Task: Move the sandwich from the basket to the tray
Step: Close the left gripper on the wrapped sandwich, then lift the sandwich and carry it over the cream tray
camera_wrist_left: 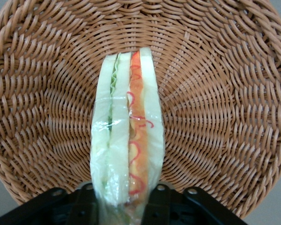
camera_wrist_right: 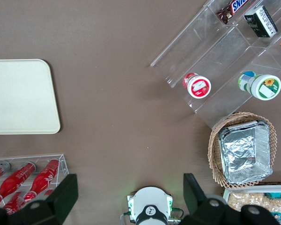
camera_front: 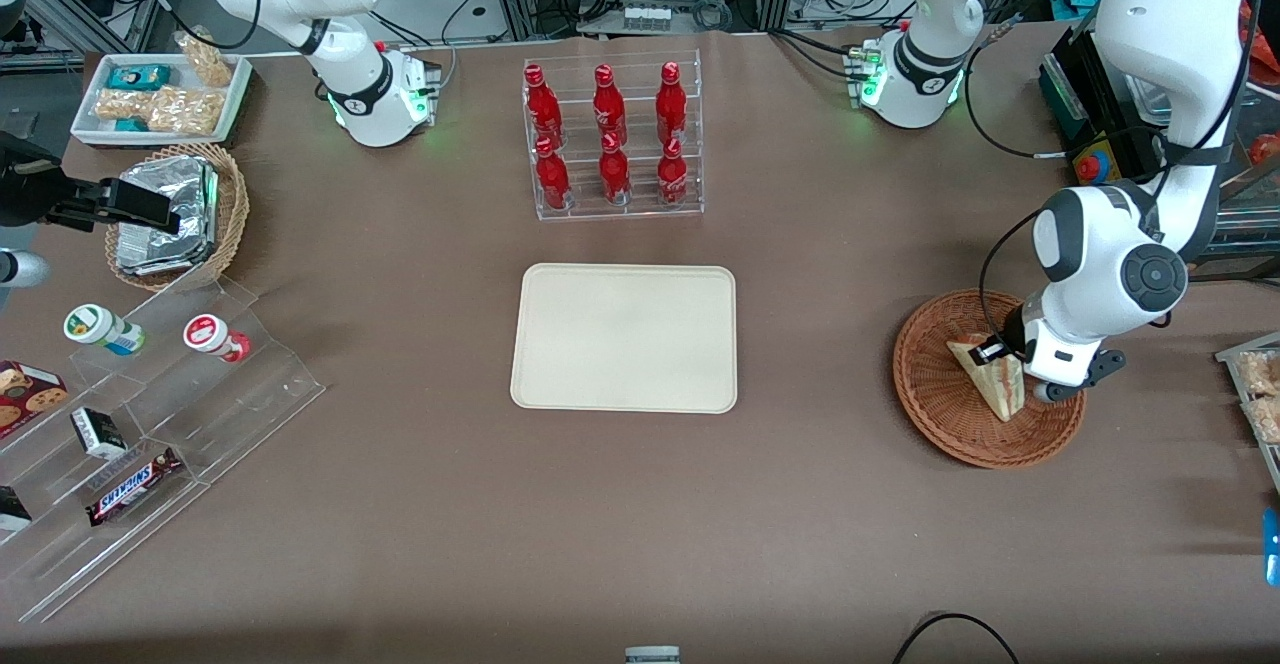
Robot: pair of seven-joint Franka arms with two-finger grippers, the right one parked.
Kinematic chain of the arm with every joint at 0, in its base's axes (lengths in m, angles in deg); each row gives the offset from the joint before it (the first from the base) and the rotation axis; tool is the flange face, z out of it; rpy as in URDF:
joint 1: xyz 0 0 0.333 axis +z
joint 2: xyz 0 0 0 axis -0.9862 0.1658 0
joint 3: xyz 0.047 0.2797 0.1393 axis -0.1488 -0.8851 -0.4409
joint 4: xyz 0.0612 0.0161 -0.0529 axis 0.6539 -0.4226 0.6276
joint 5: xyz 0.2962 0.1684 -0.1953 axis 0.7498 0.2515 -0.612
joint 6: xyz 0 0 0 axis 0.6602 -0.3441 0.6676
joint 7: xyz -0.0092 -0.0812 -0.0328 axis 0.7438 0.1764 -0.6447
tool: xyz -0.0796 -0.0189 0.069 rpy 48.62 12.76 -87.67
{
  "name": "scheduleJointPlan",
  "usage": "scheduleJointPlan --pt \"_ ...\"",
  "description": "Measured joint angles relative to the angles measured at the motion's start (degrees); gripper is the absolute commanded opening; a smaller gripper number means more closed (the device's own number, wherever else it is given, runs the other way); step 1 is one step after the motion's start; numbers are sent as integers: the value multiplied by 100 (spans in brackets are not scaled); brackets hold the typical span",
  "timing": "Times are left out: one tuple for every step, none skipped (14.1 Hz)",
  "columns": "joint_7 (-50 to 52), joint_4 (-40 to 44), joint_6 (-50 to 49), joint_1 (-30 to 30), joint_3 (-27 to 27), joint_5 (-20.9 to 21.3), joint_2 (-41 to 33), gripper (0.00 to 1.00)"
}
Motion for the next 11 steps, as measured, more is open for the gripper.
scheduleJointPlan --pt "0 3 1 3 0 0 0 15" --pt "0 8 1 4 0 0 0 15" --pt "0 16 1 4 1 0 0 15" --pt "0 28 -10 3 3 0 0 15" --pt "-2 43 -49 2 10 0 -3 15" --pt "-7 77 -166 -3 23 0 -15 15" --pt "-14 128 -353 -15 46 1 -49 15" --pt "-29 186 -584 -34 82 1 -106 15" --pt "-39 251 -898 -85 132 2 -190 15" --pt "-39 326 -1268 -192 184 2 -288 15" --pt "-33 396 -1597 -363 222 1 -382 15"
